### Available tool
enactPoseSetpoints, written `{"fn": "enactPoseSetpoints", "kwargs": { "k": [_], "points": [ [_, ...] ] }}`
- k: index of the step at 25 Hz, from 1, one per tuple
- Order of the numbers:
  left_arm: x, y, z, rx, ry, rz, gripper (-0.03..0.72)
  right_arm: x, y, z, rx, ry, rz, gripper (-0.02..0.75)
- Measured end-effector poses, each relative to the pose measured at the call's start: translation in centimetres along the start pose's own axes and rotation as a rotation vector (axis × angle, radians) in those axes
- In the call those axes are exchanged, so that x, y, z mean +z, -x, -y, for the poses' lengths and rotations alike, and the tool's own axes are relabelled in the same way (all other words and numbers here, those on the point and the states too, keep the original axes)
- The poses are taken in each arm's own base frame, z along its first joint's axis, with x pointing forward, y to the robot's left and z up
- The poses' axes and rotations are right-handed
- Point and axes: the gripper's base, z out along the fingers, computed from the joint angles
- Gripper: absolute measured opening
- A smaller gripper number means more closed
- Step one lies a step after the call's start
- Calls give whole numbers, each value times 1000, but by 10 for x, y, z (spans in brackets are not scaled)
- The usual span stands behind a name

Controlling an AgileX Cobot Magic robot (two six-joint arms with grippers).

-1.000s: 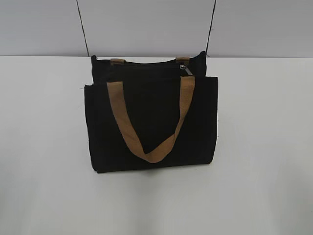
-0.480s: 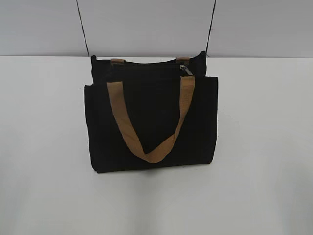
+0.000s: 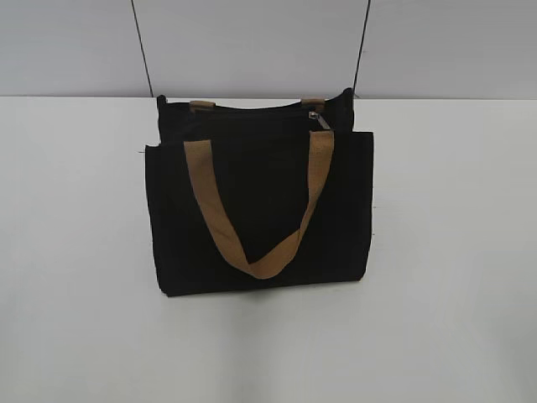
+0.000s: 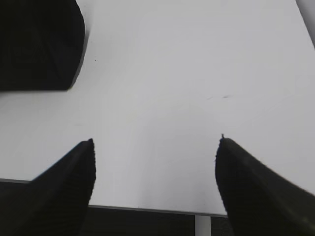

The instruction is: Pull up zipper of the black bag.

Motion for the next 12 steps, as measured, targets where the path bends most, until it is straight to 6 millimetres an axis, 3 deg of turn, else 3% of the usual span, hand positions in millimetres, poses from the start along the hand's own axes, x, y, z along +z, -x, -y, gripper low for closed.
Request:
{"fn": "enactPoseSetpoints", "kwargs": {
  "k": [12],
  "points": [
    [-3,-2,1,-1,0,21,458,-2,-1,-2,8,5,20,575]
  ]
}}
